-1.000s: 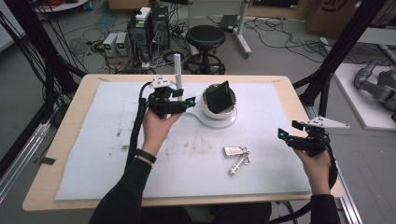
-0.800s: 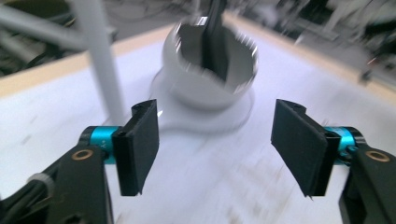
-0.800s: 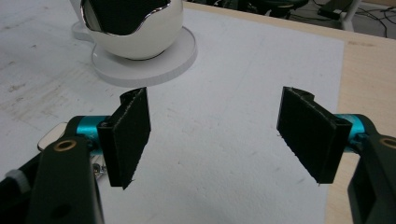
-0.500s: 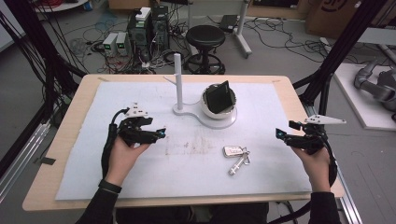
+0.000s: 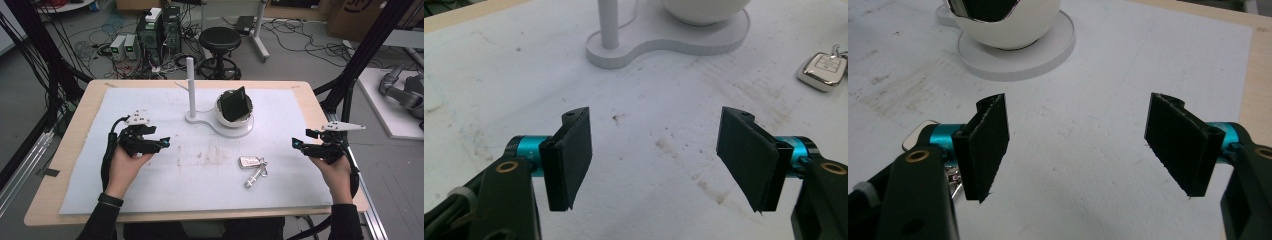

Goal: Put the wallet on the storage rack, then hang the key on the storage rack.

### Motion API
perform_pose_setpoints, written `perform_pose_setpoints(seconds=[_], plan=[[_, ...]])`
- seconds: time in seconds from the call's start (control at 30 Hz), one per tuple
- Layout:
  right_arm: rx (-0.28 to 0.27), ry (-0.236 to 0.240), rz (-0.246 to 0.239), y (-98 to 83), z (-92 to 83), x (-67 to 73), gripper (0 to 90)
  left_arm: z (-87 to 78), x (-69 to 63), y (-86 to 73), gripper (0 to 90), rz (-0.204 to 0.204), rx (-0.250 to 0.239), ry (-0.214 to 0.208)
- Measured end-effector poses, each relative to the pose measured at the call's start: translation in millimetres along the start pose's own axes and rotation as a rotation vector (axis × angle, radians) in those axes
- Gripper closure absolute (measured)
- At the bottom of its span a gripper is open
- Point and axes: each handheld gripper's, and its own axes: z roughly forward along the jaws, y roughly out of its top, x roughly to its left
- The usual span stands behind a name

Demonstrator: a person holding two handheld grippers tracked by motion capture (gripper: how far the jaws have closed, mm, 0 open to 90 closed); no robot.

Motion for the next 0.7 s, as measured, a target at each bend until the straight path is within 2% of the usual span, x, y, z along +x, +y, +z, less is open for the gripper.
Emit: perform_pose_setpoints(seconds=[0.13,0.27,0.4,0.57,0.7], plan=[[0.001,0.006,-0.012,1.4,-0.6,1.7,26.3,1.5,-5.8,3.8,30.3,0.024,-0.002,-0.018],[0.005,0.012,-0.011,1.1,2.2,2.0,26.3,3.0,-7.2,3.0,30.3,0.030,0.001,-0.026],[0.011,0.020,-0.011,0.4,5.4,2.6,26.5,3.0,-3.8,0.1,30.3,0.005,-0.004,-0.037],[0.017,0.045,-0.037,0.8,7.9,5.1,31.3,0.3,-3.1,1.2,30.3,-0.005,-0.025,-0.044],[0.022,0.074,-0.054,0.1,8.6,7.8,32.8,4.1,-6.9,3.1,30.3,-0.003,-0.030,-0.067]])
